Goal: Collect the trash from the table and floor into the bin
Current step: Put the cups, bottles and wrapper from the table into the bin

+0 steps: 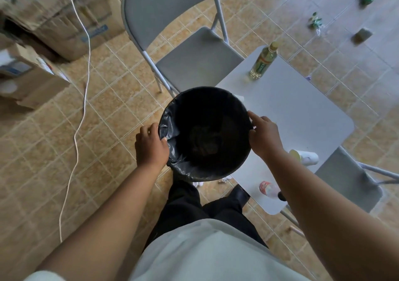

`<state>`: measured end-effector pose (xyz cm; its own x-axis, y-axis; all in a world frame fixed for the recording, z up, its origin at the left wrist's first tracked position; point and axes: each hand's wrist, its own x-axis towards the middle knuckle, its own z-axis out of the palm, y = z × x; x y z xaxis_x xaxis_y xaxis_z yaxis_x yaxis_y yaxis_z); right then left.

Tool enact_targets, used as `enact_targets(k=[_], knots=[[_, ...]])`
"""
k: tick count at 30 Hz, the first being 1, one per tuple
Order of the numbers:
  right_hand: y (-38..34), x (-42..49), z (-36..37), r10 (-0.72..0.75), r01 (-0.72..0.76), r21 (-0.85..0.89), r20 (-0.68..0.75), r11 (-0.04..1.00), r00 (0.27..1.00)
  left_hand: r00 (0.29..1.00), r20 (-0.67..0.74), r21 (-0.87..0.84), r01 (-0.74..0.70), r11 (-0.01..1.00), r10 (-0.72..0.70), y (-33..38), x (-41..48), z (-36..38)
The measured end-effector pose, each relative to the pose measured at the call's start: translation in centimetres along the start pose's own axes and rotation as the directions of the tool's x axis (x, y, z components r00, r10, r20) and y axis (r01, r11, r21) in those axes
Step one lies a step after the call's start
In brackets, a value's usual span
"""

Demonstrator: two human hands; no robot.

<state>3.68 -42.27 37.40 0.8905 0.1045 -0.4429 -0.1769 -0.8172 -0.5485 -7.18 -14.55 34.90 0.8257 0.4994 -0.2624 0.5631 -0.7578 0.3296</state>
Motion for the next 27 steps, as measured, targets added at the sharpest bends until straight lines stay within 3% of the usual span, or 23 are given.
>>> enact_targets(k=[4, 10, 14, 19, 27], knots=[[0.2, 0.1, -0.2, -0.037, 0.037, -0.052, 0.003, 0.998, 0.999, 0.987, 0.031, -0.022, -0.16, 0.987, 0.16, 0.9, 0.6, 0.1], [0.6, 0.2, 0.1, -0.042, 0.042, -0.036, -0.002, 0.998, 0.999, 0.912, 0.097, 0.156, -0.41, 0.899, 0.4, 3.1, 4.5, 0.1], [0.7, 0.3, 0.3, -0.054, 0.054, -0.033, -0.009, 0.998, 0.999, 0.898, 0.179, 0.235, -0.435, 0.869, 0.401, 3.9, 6.4, 0.7], [0.8, 0.1, 0.7, -0.076, 0.074, -0.064, -0.032, 0.995, 0.997, 0.894, 0.181, 0.255, -0.445, 0.859, 0.409, 3.8, 6.6, 1.3], [0.8, 6.9, 0.1, -0.049, 0.064, 0.058, -0.234, 0.996, 0.971, 0.891, 0.141, 0.247, -0.454, 0.856, 0.432, 3.8, 6.6, 1.2]])
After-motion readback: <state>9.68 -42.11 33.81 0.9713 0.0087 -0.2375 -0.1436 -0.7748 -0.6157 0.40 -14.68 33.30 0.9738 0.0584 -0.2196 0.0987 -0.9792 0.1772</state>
